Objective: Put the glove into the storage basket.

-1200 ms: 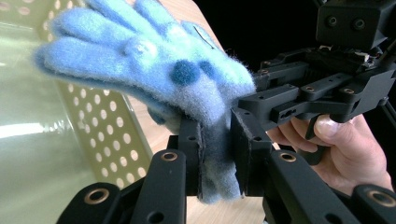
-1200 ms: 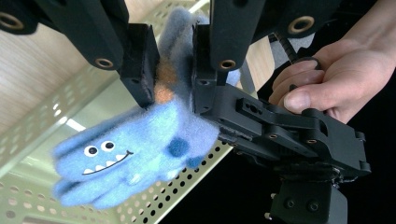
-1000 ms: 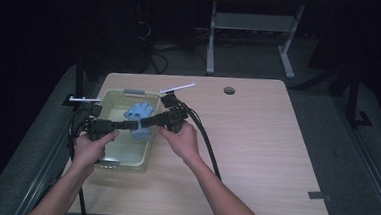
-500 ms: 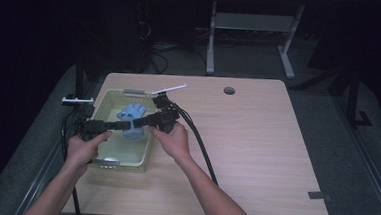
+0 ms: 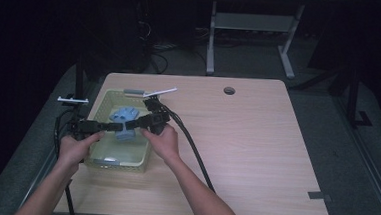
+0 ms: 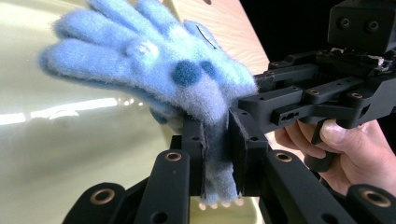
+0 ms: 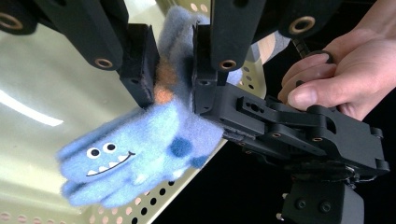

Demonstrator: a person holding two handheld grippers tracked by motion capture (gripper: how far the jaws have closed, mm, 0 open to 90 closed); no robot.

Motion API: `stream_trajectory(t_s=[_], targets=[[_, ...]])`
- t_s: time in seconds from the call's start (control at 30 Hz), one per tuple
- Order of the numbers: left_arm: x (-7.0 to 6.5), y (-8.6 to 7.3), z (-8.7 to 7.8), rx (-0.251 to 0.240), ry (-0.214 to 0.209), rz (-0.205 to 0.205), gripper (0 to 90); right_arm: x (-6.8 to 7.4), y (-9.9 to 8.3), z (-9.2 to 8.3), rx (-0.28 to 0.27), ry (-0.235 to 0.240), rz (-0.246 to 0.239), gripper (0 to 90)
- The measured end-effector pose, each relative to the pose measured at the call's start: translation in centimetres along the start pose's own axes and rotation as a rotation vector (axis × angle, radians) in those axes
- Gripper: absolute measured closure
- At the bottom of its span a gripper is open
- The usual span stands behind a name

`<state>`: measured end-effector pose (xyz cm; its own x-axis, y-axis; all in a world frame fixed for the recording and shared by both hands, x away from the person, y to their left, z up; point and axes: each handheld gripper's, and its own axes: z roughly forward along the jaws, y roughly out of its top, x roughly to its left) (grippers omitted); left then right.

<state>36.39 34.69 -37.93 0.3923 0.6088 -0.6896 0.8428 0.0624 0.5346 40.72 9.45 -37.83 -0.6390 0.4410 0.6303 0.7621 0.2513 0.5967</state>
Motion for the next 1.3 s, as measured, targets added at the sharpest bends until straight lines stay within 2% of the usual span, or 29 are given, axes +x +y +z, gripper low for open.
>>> stream_trajectory(t_s=[0.17,0.2,0.4,0.5,0.6,0.7,0.9,1.03,1.07,1.1,1.17,1.23,1.3], targets=[[0.5,0.0,0.0,0.022,0.019,-0.010,77.1,-0.2,-0.1,0.7,0.011,-0.004,0.008,72.7],[0.6,0.0,0.1,0.029,0.029,-0.011,77.1,-0.4,-0.1,1.1,0.021,-0.004,0.025,72.4],[1.2,0.0,0.6,0.070,0.103,-0.006,77.4,-1.2,-0.4,2.4,0.041,-0.015,0.049,72.4],[1.4,-0.1,0.9,0.090,0.121,-0.006,77.4,-1.4,-0.6,2.8,0.058,-0.027,0.052,72.1],[1.5,-0.1,1.0,0.099,0.128,-0.002,77.4,-1.5,-0.7,3.1,0.072,-0.034,0.053,71.6],[1.9,-0.3,1.1,0.108,0.121,-0.033,77.5,-1.6,-0.7,3.2,0.078,-0.037,0.051,71.4],[2.4,-0.5,1.2,0.117,0.140,-0.028,77.5,-1.6,-0.9,3.5,0.107,-0.056,0.050,70.2],[2.4,-0.5,1.1,0.118,0.147,-0.029,77.5,-1.6,-0.8,3.2,0.107,-0.063,0.052,70.6],[2.2,-0.5,1.1,0.117,0.155,-0.040,77.5,-1.6,-0.7,3.1,0.106,-0.066,0.043,70.6],[2.3,-0.5,1.1,0.122,0.163,-0.030,77.5,-1.6,-0.7,2.9,0.101,-0.070,0.043,70.9],[2.3,-0.4,1.3,0.142,0.198,-0.017,77.4,-1.6,-0.6,2.6,0.099,-0.078,0.035,71.0],[2.1,-0.4,1.7,0.172,0.262,-0.005,77.4,-1.6,-0.5,2.4,0.093,-0.081,0.028,71.1],[2.2,-0.4,2.0,0.204,0.282,0.013,77.4,-1.4,-0.5,2.1,0.093,-0.075,0.030,71.0]])
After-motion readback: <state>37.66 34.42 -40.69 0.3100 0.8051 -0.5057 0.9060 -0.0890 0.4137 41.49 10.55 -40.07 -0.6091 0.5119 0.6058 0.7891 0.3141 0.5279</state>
